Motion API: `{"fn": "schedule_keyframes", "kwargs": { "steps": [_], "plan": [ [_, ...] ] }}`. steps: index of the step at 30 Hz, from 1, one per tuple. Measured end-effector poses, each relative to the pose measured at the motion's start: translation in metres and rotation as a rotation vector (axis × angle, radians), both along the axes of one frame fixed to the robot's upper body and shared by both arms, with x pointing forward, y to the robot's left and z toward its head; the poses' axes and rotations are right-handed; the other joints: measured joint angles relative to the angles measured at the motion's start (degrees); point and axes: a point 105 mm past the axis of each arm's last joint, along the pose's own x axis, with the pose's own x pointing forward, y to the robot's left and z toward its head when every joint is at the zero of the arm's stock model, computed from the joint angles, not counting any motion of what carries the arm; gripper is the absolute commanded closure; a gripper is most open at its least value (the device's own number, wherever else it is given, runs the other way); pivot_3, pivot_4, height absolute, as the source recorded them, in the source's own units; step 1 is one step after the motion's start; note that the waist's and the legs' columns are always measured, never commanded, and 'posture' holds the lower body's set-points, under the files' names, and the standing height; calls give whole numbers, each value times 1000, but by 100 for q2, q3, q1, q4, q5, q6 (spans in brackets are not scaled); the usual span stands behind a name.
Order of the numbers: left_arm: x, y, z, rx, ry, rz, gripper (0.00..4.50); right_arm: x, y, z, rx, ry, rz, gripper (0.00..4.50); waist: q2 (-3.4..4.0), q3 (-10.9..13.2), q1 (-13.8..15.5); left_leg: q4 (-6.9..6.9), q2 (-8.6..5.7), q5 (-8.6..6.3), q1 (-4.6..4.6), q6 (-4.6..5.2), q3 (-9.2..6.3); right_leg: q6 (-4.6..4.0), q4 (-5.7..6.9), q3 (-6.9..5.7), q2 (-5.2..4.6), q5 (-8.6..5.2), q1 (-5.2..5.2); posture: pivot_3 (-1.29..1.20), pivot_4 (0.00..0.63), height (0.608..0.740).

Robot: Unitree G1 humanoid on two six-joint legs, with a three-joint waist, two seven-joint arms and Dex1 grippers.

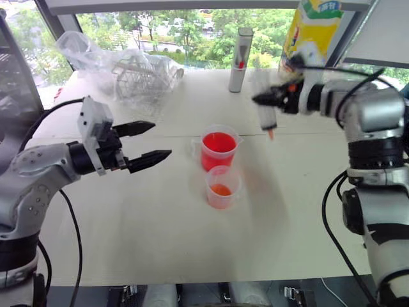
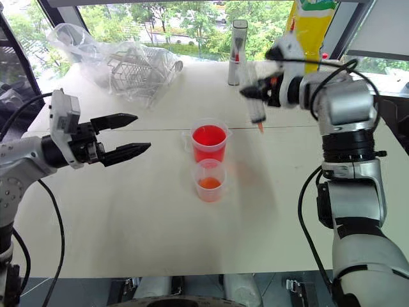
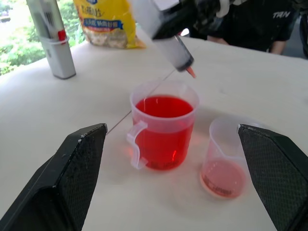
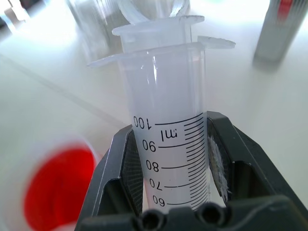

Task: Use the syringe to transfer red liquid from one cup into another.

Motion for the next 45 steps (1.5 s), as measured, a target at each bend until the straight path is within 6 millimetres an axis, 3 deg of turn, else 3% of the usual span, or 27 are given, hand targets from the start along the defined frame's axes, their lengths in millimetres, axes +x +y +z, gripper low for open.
{"fn": "schedule_keyframes", "kwargs": {
  "steps": [3, 7, 10, 15, 36, 45],
  "plan": [
    [5, -3, 3, -3, 5, -31, 0, -11, 10, 24, 80, -148, 48, 3015, 0, 0, -10, 0, 0, 0, 19, 0, 5, 0, 5, 3, 1, 0, 12, 0, 150, 740],
    [13, -8, 13, -7, -10, -64, 0, -27, 43, 23, 226, -207, 195, 3015, 0, 0, -2, 2, 1, 1, 21, -1, 4, 0, 19, 4, 6, 0, 12, 0, 150, 740],
    [25, -14, 25, -18, -32, -75, 0, -37, 64, 11, 290, -241, 277, 3015, -2, -1, 11, 6, 0, 1, 16, -2, 0, 0, 18, 0, 6, 0, 12, 0, 150, 740],
    [38, -25, 37, -18, -63, -98, 0, -39, 86, -38, 270, -211, 309, 3015, -1, -1, 9, 11, -6, 2, 9, -3, 11, 2, 14, 2, 0, 1, 6, 0, 150, 740],
    [93, -64, 51, -16, -127, -144, 0, -39, 93, -68, 200, -297, 303, 3015, -1, -1, 10, 14, -4, 10, 9, -15, 18, 4, 21, 1, 10, 1, 6, 0, 150, 740],
    [103, -72, 46, -4, -126, -173, 0, -38, 88, -75, 194, -284, 271, 3015, -2, -1, 7, 15, -4, 11, 8, -16, 19, 4, 22, 1, 10, 1, 5, 0, 150, 740]
  ]
}}
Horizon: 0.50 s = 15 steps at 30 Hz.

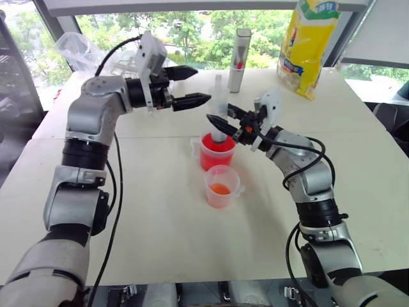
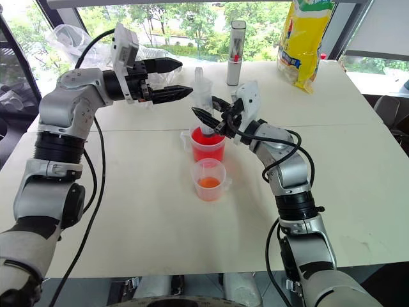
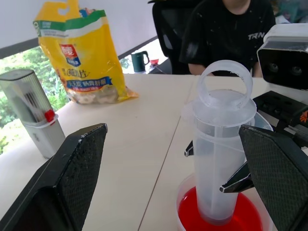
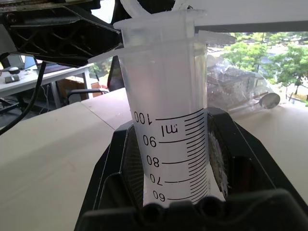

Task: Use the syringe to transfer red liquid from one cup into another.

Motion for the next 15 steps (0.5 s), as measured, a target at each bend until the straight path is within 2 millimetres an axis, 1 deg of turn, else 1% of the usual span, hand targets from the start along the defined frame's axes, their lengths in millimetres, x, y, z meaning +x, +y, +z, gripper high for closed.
{"fn": "schedule_keyframes", "kwargs": {
  "steps": [4, 11, 15],
  "plan": [
    [-1, -1, 5, 8, -1, -32, 0, -2, 1, 3, 0, -15, 4, 3015, 0, 0, -9, 0, 0, 0, 0, 0, -1, 1, 0, 0, 0, 0, -1, 0, 150, 740],
    [-8, 15, 6, 50, 16, -68, 0, -10, 10, 4, -19, -33, 55, 3015, 0, 0, -5, 1, 2, 0, 3, 0, -2, 1, 8, -1, 4, 0, -2, 0, 150, 740],
    [-3, 20, 18, 16, 10, -48, 0, -12, 11, 5, -20, -38, 65, 3015, 0, 0, 12, 6, 0, 0, -2, 0, -1, 1, 6, -3, 1, 0, -2, 0, 150, 740]
  ]
}}
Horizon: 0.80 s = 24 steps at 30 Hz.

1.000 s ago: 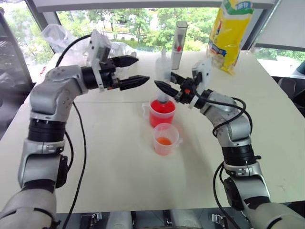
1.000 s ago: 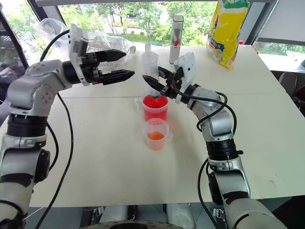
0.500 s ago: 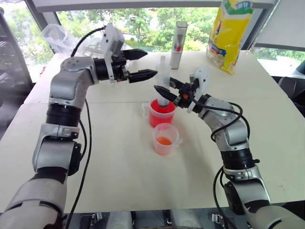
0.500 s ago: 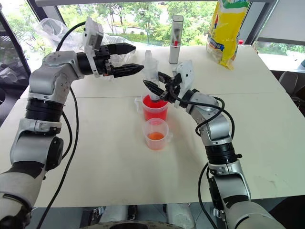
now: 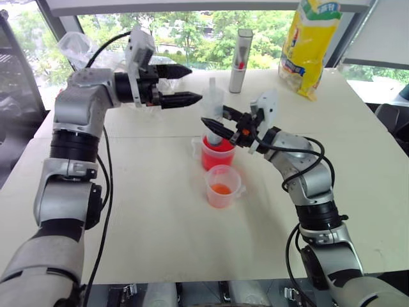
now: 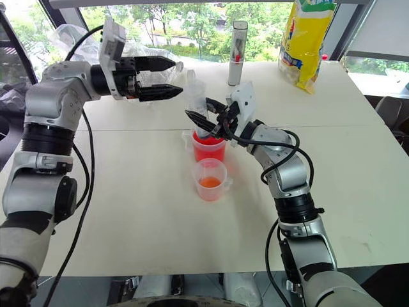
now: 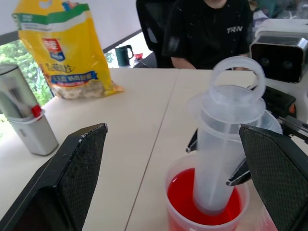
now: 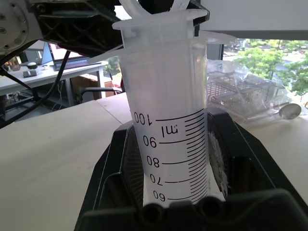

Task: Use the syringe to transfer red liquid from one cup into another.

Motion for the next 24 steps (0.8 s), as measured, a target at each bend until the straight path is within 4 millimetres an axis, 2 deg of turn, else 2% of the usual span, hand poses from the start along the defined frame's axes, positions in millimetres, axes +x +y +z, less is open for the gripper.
{"fn": "schedule_keyframes", "kwargs": {
  "steps": [4, 12, 21, 24],
  "plan": [
    [2, -10, 9, -23, -20, -26, 0, -2, 2, -1, -9, 1, 12, 3015, 0, 0, 3, 0, -1, 0, -1, 0, 0, 0, 0, 0, -1, 0, 0, 0, 150, 740],
    [8, -22, -2, -25, 10, -56, 0, -2, 1, -4, -26, 8, 9, 3015, 0, 0, -21, -4, 1, 0, 1, 0, -1, 0, 2, 0, 5, 0, -3, 0, 150, 740],
    [8, -32, -6, -12, 26, -109, 0, -3, -1, -8, -37, 21, 7, 3015, 0, 0, -20, -2, 0, 0, -1, 0, 1, 1, 1, 0, 4, 0, -2, 0, 150, 740],
    [6, -34, -7, -9, 29, -131, 779, -2, -1, -8, -38, 21, 6, 3015, 0, 0, -22, -2, 0, 0, 0, 0, 0, 1, 2, -1, 6, 0, -3, 0, 150, 740]
  ]
}}
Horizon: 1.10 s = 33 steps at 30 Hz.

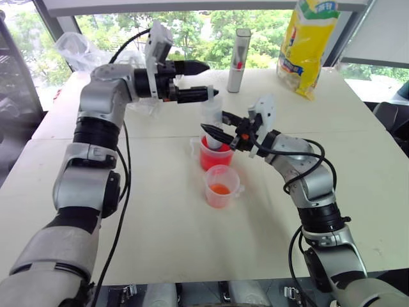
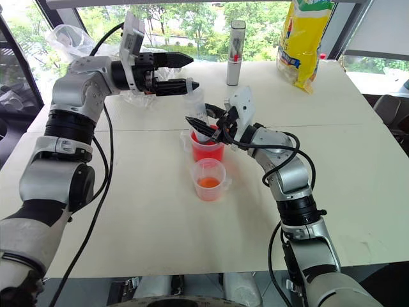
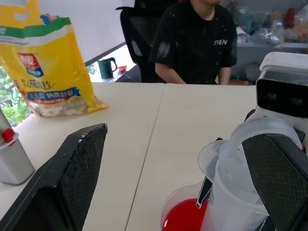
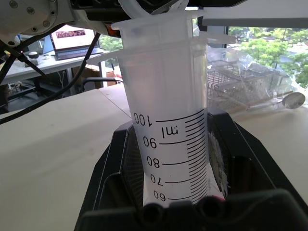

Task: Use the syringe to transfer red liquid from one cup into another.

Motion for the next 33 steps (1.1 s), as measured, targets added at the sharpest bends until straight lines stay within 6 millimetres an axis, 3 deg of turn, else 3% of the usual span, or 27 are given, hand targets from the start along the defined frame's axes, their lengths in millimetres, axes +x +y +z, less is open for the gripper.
{"fn": "schedule_keyframes", "kwargs": {
  "steps": [8, 33],
  "plan": [
    [-9, -8, -1, 5, 17, -75, 4485, 3, -5, 2, 10, -6, -35, 3015, 0, 0, 5, 2, -1, 0, -1, 0, 0, 0, 1, 0, -2, 0, 0, 0, 150, 740],
    [-8, -9, -4, -14, 102, -74, 4485, 4, -2, -5, 57, 12, -30, 3015, 0, 0, 2, 3, -1, 0, 2, 0, -6, 0, 6, 1, -1, 0, 0, 0, 150, 740]
  ]
}}
